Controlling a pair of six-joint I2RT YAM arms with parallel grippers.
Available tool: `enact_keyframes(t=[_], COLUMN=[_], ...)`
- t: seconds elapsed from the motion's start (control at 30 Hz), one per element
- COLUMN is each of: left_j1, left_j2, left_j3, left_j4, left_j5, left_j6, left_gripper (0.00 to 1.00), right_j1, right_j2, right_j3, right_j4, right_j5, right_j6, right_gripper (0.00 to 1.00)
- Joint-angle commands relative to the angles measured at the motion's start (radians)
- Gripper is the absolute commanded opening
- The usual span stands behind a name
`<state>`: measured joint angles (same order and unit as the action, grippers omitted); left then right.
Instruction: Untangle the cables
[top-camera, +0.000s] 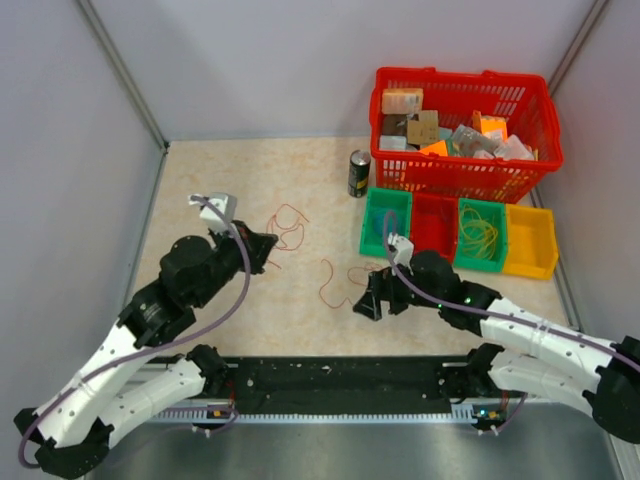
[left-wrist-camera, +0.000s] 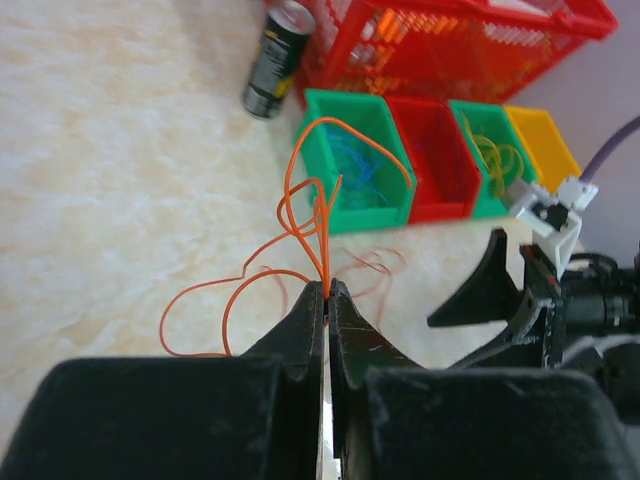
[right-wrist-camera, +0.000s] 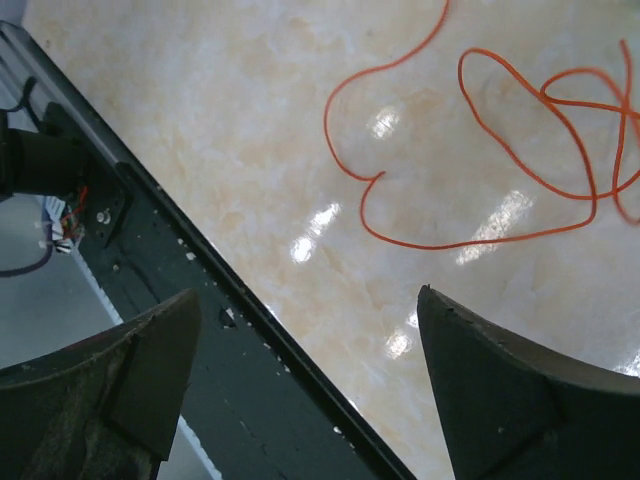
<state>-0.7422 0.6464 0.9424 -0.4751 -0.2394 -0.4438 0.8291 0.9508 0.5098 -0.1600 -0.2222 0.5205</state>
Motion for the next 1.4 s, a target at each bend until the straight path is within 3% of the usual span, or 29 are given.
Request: enact_keyframes(t=[0.0,0.23,0.53,0.73,0.83,1.17,1.37], left_j1=[-0.003,-0.002,-0.011,-0.022,-0.022,-0.022,-0.022], left_j2=[0.123,0.383,0.446,0.424,0.423,0.426,0.449], left_j3=[-0.025,-0.028,-0.044,-0.036,-0.036,-0.027,-0.005], left_j4=[0.134,0.311,0.415,0.425,0.412,0.415,0.408], left_j5=[0.327,0.927,1.193,1.194,1.178,1.132,1.105], left_j6=[-0.035,-0.059,-0.046,-0.044,-0.042,-0.053,-0.070], left_gripper=[0.00,0.00,0.00,0.00,0.00,0.00,0.00], right_j1=[0.005,0.002,-0.022,-0.012,0.025,0.093,0.131], right_j2=[-0.107,-0.280,-0.229,-0.078,-0.054,-0.080,-0.083], right_j3=[0.082,0.192,0.401,0.461,0.447,0.334,0.334], right_j4=[0.051,-0.120,-0.239,-0.221,-0.196,-0.145,-0.132], right_j5=[-0.026,0.087,-0.104,-0.385,-0.445,-0.301,-0.099], right_j6=[-0.049,-0.188,-0.316,-0.353,-0.352,-0.295,-0.286], right_gripper=[0.89,0.93,0.94,0.92,0.90,0.68,0.37])
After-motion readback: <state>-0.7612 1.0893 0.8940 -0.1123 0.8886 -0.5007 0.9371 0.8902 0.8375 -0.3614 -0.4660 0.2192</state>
